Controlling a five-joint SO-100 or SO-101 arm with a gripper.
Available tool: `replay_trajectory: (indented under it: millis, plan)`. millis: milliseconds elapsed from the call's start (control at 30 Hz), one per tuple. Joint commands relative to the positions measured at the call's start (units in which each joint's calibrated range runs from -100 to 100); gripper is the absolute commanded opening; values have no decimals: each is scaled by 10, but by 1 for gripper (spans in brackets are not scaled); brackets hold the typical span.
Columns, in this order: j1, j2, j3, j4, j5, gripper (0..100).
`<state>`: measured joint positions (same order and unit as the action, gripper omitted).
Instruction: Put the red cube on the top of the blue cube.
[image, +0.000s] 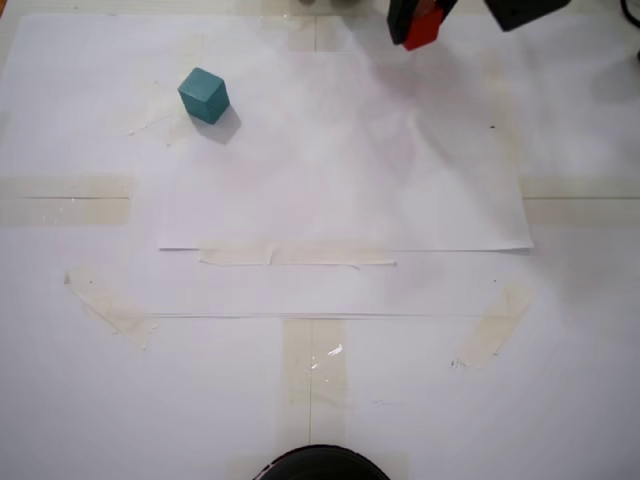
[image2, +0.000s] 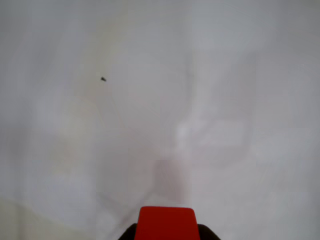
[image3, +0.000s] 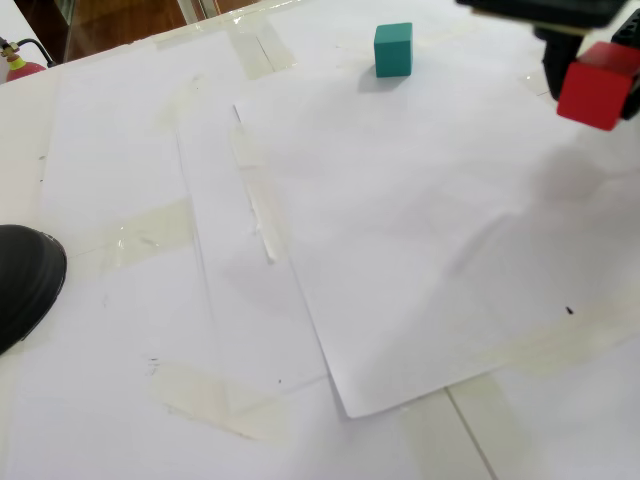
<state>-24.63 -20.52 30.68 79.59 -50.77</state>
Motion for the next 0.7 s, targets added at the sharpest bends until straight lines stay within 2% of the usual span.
replay_trajectory:
  millis: [0, 167, 500, 667]
  plan:
    - [77, 1, -93, 27, 25, 9]
    - [146, 13, -116, 31, 45, 8]
    - [284, 154, -268, 52, 114, 7]
    - [333, 163, -271, 46, 122, 7]
